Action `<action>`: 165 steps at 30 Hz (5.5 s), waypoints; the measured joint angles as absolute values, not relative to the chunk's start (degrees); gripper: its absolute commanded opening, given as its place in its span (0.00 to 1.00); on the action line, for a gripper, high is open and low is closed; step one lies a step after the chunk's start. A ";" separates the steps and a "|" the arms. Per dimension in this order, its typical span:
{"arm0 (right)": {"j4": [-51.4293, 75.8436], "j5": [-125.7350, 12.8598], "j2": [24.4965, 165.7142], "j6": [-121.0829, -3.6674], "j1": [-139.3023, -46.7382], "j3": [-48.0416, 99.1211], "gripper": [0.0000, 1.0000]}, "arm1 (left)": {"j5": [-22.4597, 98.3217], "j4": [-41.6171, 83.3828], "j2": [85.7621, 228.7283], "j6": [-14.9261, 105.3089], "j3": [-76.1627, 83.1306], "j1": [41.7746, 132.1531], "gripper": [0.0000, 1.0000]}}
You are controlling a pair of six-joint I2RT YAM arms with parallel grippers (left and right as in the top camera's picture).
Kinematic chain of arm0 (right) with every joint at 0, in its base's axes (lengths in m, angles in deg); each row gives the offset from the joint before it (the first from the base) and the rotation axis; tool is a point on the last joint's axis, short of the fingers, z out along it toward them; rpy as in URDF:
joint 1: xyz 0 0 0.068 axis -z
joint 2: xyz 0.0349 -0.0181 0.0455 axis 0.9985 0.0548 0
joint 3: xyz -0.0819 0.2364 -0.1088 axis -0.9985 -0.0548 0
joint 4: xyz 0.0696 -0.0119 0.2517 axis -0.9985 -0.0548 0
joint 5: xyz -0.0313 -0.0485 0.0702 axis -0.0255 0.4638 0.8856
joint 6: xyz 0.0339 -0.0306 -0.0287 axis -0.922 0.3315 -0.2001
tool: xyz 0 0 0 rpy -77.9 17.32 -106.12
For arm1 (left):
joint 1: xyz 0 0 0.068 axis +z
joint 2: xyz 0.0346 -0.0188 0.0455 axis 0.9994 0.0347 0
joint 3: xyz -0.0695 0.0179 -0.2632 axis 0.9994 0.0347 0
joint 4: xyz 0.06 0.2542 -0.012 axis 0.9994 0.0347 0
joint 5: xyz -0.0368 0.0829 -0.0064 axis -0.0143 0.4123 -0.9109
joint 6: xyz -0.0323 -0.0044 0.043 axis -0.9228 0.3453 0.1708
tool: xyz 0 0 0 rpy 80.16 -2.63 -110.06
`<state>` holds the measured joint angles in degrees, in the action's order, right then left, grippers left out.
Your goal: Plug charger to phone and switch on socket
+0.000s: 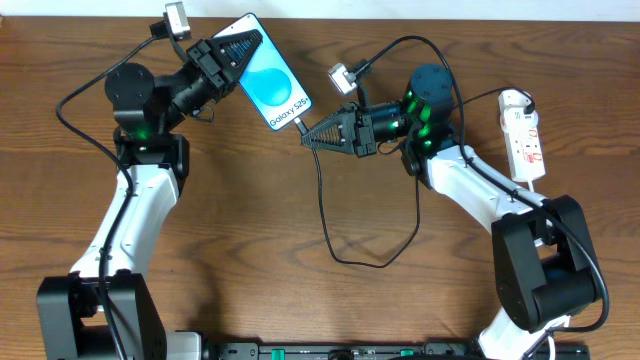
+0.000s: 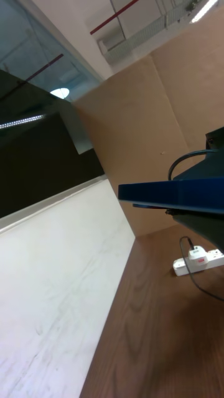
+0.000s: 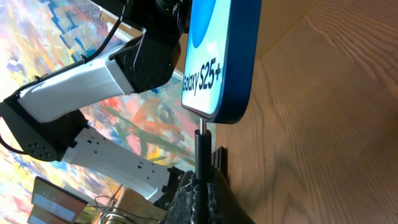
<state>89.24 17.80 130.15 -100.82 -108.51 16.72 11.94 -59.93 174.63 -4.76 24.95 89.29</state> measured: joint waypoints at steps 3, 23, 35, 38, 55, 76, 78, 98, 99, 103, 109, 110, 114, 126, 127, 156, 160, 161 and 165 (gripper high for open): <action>89.24 17.82 130.15 -100.82 -108.51 16.72 0.01 | 11.99 -59.96 174.63 -4.74 24.95 89.18 0.07; 90.20 18.48 130.15 -101.91 -108.68 16.72 0.01 | 13.43 -60.09 174.61 -4.28 24.95 88.11 0.07; 90.25 18.48 130.15 -102.09 -108.51 16.72 0.01 | 13.41 -60.09 174.63 -4.26 24.95 88.11 0.07; 90.25 18.48 130.15 -102.09 -108.40 16.72 0.01 | 13.41 -60.09 174.63 -4.26 24.95 88.09 0.07; 90.25 18.50 130.15 -102.11 -107.54 16.72 0.01 | 13.45 -60.09 174.61 -4.26 24.95 88.11 0.07; 90.25 18.26 130.15 -102.09 -108.94 16.72 0.01 | 13.58 -60.13 174.61 -4.28 24.95 87.50 0.07; 90.25 18.26 130.15 -102.09 -108.94 16.72 0.01 | 13.54 -60.13 174.63 -4.28 24.95 87.50 0.07; 90.20 22.15 130.15 -102.09 -108.62 16.41 0.01 | 7.59 -60.26 174.63 -3.58 24.93 87.52 0.07; 90.20 22.30 130.15 -102.09 -108.62 16.39 0.01 | 7.33 -60.17 174.63 -3.39 24.93 87.52 0.07; 90.16 22.32 130.15 -102.09 -108.62 16.35 0.01 | 6.96 -60.09 174.61 -2.77 24.93 87.52 0.07; 90.16 22.11 130.15 -102.09 -108.64 16.33 0.01 | 6.96 -60.06 174.63 -2.56 24.93 87.52 0.07; 90.18 22.06 130.15 -102.09 -108.64 16.33 0.01 | 6.96 -60.06 174.63 -2.56 24.93 87.52 0.07; 90.16 21.73 130.15 -102.09 -108.64 16.31 0.01 | 7.00 -60.06 174.61 -2.53 24.93 87.52 0.07; 90.16 20.07 130.15 -102.09 -108.64 16.31 0.01 | 7.46 -60.06 174.61 -2.29 24.93 87.56 0.07; 90.16 19.92 130.15 -102.09 -108.64 16.28 0.01 | 7.53 -60.06 174.63 -2.29 24.93 87.59 0.07; 90.58 14.74 130.15 -101.76 -108.44 16.17 0.54 | 4.07 -59.65 174.63 -1.68 24.93 86.89 0.07; 90.66 13.93 130.15 -101.35 -108.37 16.20 0.61 | 2.19 -59.65 174.63 -1.70 24.93 86.67 0.07; 90.68 13.93 130.15 -101.32 -108.37 16.20 0.65 | 1.98 -59.65 174.61 -1.68 24.93 86.67 0.07; 92.67 14.81 130.15 -100.87 -108.37 16.20 0.96 | 1.30 -59.63 174.63 -1.68 24.93 86.69 0.07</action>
